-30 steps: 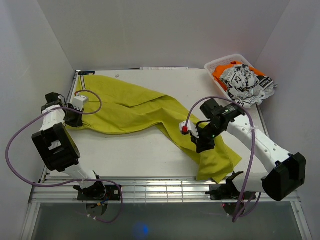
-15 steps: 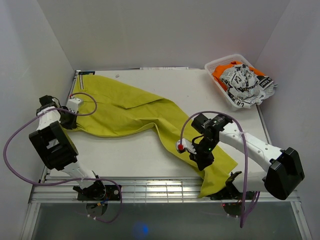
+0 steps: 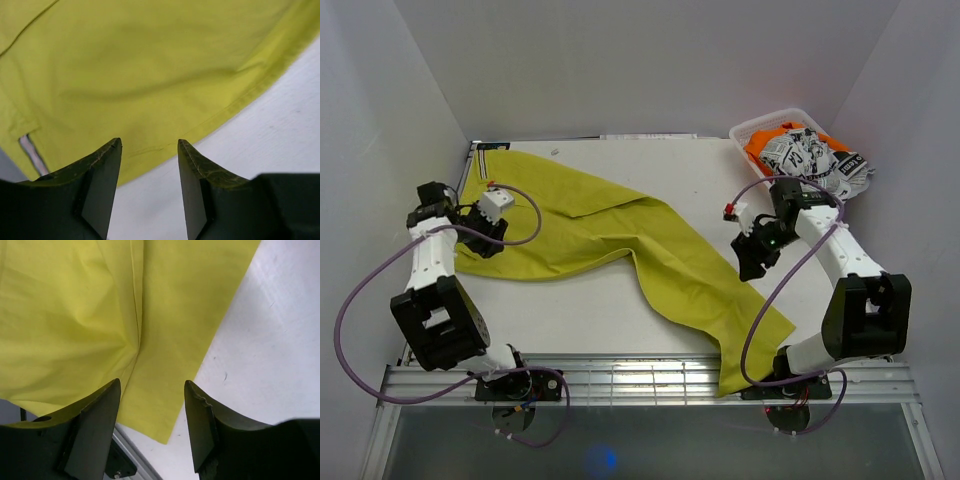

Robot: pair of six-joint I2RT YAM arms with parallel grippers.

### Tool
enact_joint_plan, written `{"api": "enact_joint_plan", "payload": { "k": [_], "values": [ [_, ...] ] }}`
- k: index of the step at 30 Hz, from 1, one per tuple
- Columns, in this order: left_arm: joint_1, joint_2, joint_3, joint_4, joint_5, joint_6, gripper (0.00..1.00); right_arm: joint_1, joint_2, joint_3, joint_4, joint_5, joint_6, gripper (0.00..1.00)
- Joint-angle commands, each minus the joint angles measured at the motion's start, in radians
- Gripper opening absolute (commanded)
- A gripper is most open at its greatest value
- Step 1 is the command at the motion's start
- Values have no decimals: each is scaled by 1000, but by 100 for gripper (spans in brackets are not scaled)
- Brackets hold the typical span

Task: Fold and stack the trousers
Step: Flatten the trousers out

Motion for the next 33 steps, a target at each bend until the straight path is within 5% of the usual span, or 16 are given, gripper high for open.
{"api": "enact_joint_plan", "payload": {
  "k": [1,7,18,21,22,24,25,30,33],
  "values": [
    [-155,-108,-104,-7,49,2,59,7,3,-124,111,156,68,59],
    [-477,-179,-203,119,3,-113,60,7,38,-299,297,303,114,58],
    [-626,-95,-377,237,-100,-138,60,43,136,-344,342,316,119,51],
    [-629,-53,-407,286,-136,-149,58,46,175,-328,340,308,122,39],
    [-631,-44,-417,290,-144,-147,56,46,182,-318,337,305,122,27],
    [-629,-29,-427,290,-144,-136,49,46,196,-301,324,288,119,20],
    [-629,-29,-437,290,-146,-130,45,46,199,-284,319,283,119,8],
    [-631,-76,-492,264,-164,-54,17,45,173,-236,291,297,105,8],
    [-631,-122,-540,238,-181,0,8,39,129,-181,294,351,90,8]
  ]
}}
